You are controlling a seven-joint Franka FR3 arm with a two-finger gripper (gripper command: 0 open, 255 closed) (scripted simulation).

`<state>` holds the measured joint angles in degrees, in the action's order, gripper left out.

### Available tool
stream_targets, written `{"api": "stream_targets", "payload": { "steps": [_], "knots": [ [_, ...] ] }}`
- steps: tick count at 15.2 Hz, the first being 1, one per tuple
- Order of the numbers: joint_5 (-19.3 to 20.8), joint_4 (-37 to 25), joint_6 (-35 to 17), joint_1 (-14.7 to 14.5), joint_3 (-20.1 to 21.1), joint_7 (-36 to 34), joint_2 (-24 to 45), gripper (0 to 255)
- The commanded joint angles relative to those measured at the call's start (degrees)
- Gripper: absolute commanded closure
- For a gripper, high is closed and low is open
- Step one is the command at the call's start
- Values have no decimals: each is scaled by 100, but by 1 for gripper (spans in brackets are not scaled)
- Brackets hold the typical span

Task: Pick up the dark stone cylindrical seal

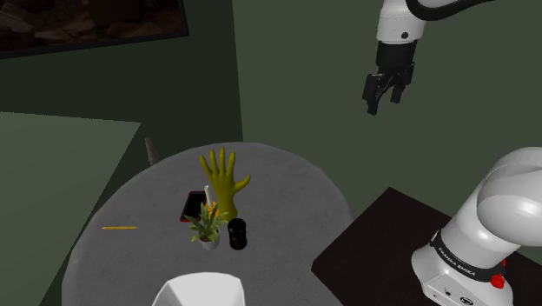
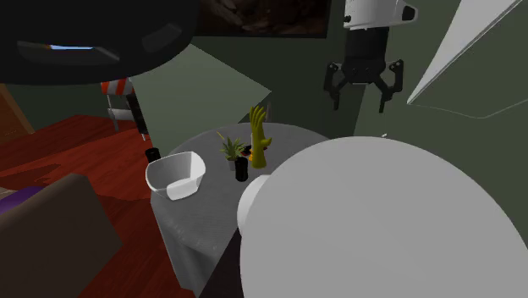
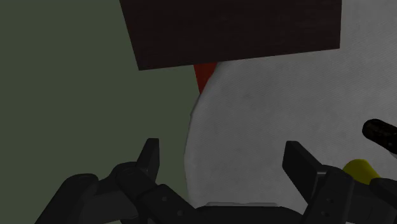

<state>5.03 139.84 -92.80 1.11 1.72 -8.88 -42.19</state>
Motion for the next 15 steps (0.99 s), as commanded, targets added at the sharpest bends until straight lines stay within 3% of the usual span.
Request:
{"api": "stream_targets", "payload": {
  "steps": [1,15],
  "knots": [
    [0,0,0,0,0,0,0,0],
    [-623,104,-1779,-511,1290,-1571,1900,0]
  ]
}}
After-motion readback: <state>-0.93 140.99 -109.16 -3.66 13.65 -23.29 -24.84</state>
